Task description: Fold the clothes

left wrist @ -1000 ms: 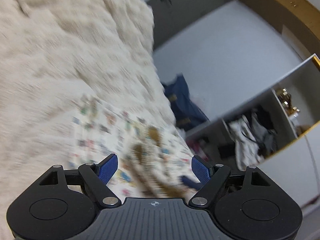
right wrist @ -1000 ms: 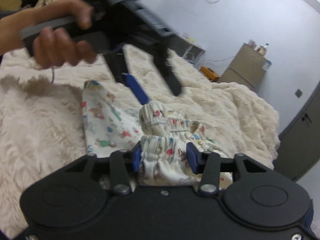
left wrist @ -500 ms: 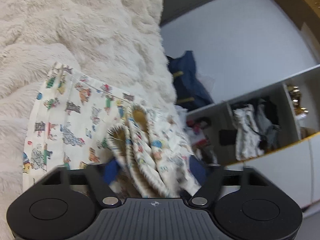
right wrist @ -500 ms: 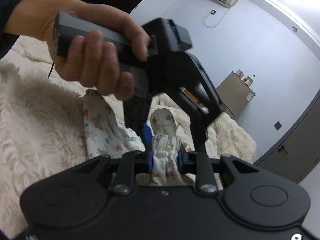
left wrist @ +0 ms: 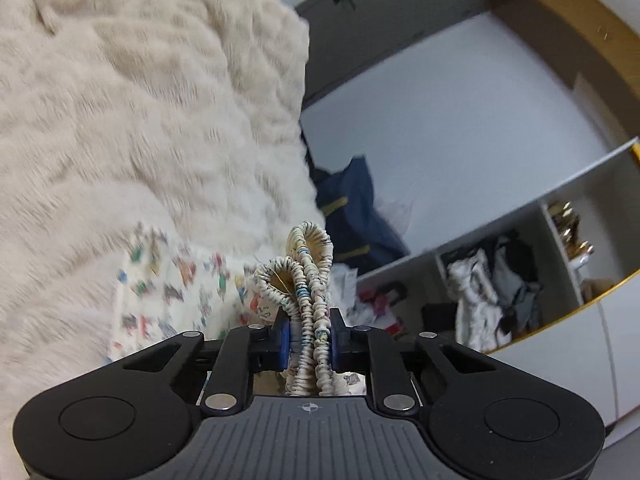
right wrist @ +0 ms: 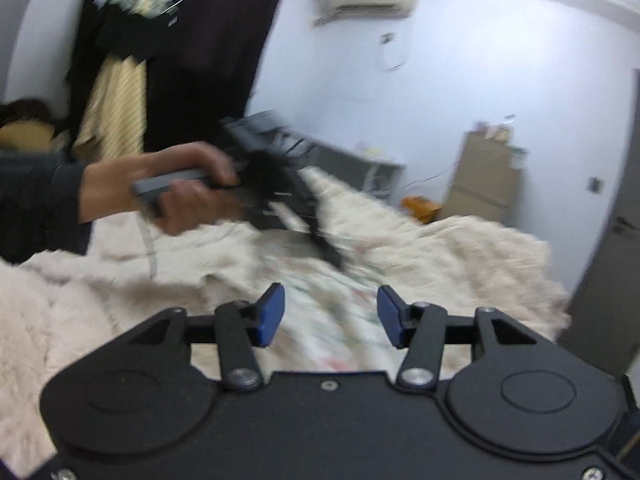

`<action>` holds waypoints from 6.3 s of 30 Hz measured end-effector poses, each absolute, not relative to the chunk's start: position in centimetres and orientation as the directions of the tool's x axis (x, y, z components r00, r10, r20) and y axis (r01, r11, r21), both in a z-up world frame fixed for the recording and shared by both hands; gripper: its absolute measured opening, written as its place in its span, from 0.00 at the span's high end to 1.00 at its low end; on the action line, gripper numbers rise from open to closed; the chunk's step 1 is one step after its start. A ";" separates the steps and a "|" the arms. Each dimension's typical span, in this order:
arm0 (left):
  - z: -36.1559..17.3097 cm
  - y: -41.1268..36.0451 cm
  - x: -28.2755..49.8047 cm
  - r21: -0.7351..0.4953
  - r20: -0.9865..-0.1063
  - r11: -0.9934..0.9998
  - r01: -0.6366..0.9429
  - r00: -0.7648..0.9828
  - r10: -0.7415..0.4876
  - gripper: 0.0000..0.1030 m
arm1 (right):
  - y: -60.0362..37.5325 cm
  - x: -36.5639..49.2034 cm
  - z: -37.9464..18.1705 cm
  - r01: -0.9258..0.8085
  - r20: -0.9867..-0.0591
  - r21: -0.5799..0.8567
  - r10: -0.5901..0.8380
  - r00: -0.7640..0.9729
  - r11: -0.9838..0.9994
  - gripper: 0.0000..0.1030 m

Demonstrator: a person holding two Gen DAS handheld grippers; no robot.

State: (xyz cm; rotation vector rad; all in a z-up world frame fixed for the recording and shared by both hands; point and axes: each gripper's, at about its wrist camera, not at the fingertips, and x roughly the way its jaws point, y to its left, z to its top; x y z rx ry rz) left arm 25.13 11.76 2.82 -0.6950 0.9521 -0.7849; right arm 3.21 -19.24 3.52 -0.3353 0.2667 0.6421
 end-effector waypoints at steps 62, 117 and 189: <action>-4.9 -3.0 3.8 0.848 -0.425 0.188 0.496 0.847 -0.320 0.44 | -46.5 13.1 -17.0 -0.095 -0.245 0.927 0.775 0.583 0.364 0.31; 4.7 2.3 0.9 0.503 -0.402 0.556 0.662 0.748 -0.528 0.16 | -30.7 11.3 -5.7 -0.173 -0.378 0.805 0.715 0.588 0.568 0.50; 24.8 11.5 4.6 0.634 -0.204 0.483 0.604 0.733 -0.649 0.18 | -20.5 5.8 23.2 -0.536 -0.267 -0.679 0.511 0.817 0.502 0.96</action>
